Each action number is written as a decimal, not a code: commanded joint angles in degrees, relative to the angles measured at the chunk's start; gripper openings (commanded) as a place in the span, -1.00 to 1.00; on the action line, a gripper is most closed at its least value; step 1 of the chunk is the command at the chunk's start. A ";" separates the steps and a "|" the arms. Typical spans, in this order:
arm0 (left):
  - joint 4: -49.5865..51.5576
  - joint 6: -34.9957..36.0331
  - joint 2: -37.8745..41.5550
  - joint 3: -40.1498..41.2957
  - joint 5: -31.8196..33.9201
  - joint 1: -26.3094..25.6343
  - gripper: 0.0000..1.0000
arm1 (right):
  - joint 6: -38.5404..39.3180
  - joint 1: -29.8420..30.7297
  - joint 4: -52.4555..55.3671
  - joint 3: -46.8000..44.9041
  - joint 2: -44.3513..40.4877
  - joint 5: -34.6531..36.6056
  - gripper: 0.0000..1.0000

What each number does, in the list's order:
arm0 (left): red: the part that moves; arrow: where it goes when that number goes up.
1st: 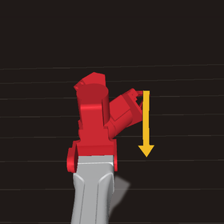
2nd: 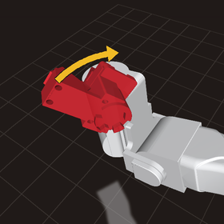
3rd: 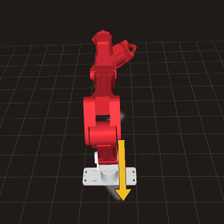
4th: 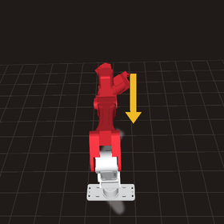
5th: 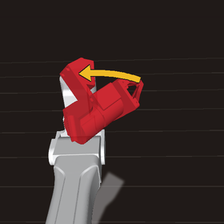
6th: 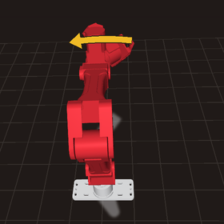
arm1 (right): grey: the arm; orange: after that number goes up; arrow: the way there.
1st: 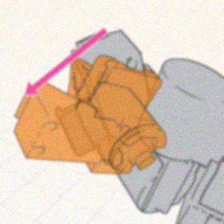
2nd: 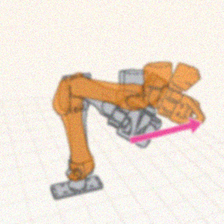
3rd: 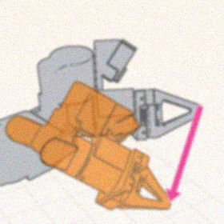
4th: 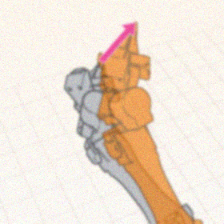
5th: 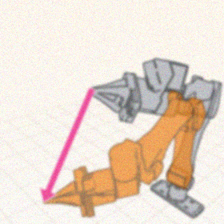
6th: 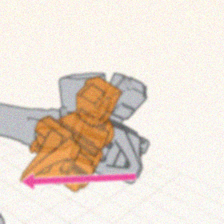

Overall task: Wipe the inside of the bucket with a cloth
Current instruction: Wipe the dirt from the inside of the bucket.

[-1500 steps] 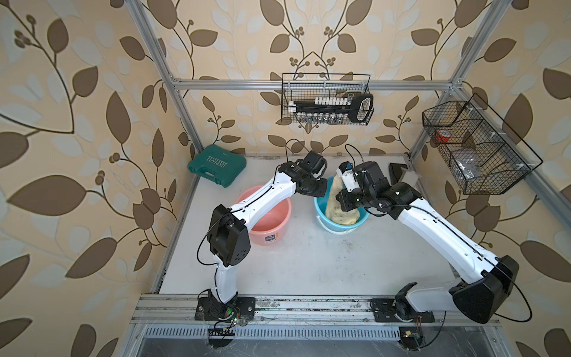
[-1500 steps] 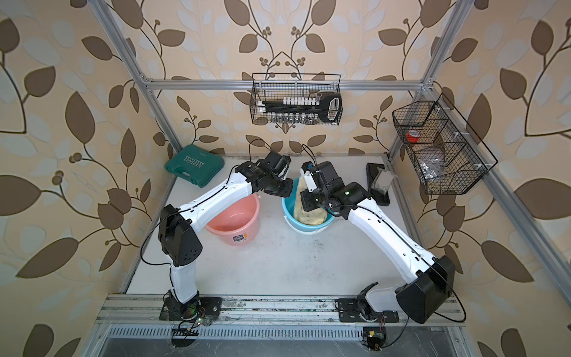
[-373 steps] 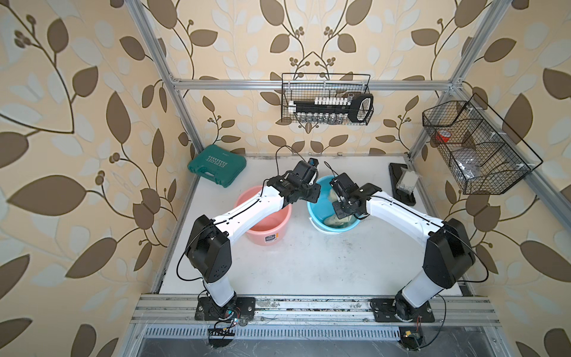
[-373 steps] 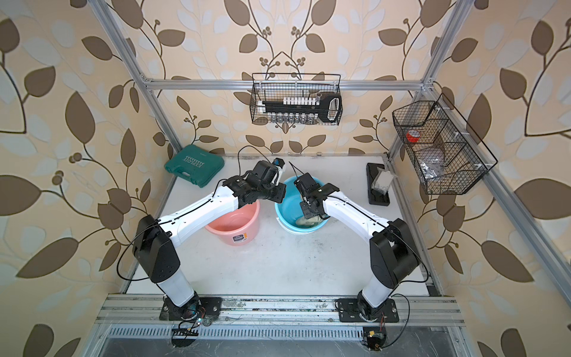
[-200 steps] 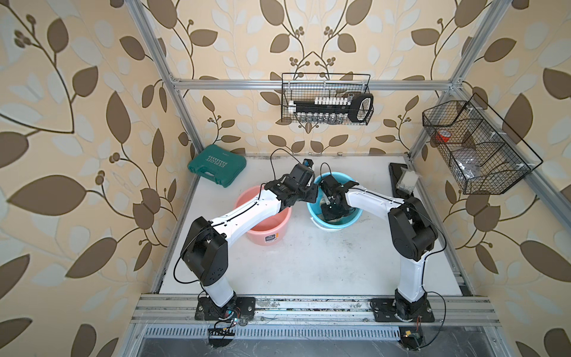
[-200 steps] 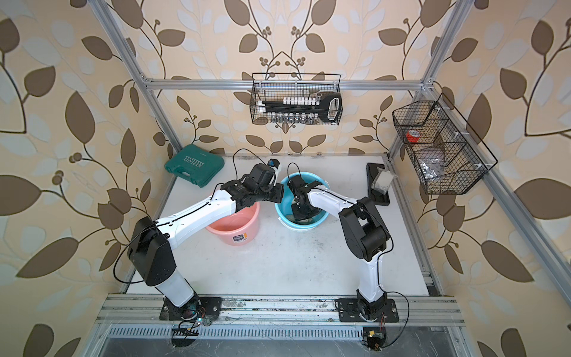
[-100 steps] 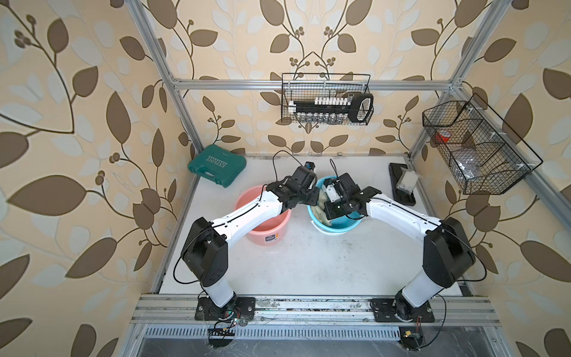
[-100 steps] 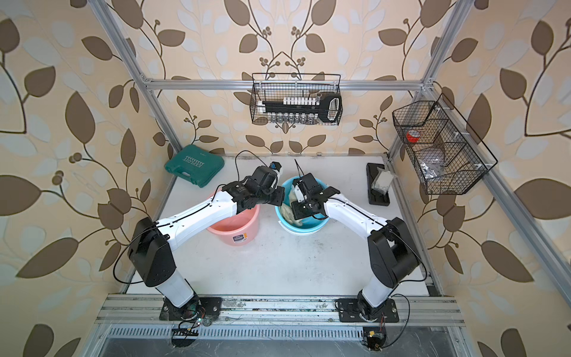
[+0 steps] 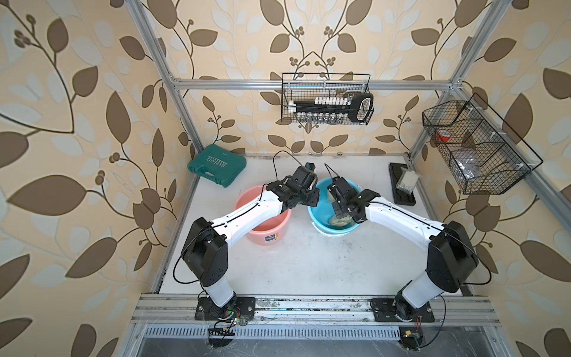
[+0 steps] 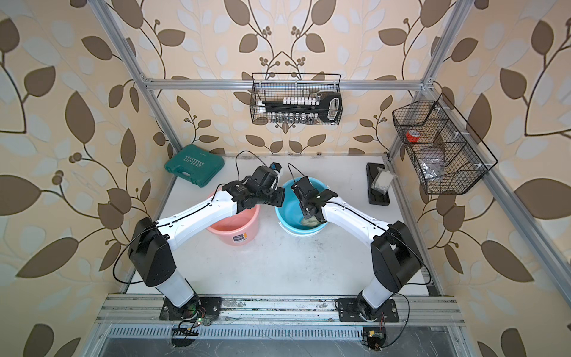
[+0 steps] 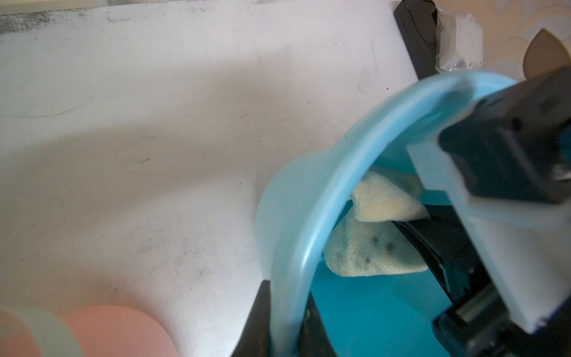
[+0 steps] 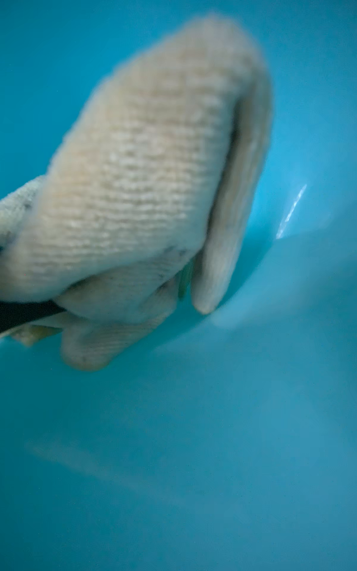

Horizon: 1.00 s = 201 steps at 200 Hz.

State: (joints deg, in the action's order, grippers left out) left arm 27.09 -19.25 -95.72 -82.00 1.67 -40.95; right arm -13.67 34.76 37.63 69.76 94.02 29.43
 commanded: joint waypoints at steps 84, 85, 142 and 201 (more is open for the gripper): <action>4.57 0.36 3.03 1.50 -4.20 -0.54 -1.00 | -7.80 -1.57 3.63 7.54 15.40 11.19 -1.00; 4.56 0.36 3.06 1.54 -4.21 -0.54 -1.00 | -7.83 -1.55 3.61 7.56 15.54 11.05 -1.00; 5.83 -0.29 0.99 0.60 -5.74 -0.62 -1.00 | -12.41 -2.52 -0.42 9.50 20.01 3.03 -1.00; 6.83 -1.35 0.27 0.95 -7.86 -0.71 -1.00 | -16.91 -4.61 -12.85 6.86 18.57 -10.28 -1.00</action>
State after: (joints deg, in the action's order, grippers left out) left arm 24.97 -22.57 -95.74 -81.71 1.52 -40.07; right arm -25.71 32.71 35.64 77.14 112.16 26.87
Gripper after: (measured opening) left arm 0.127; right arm 0.050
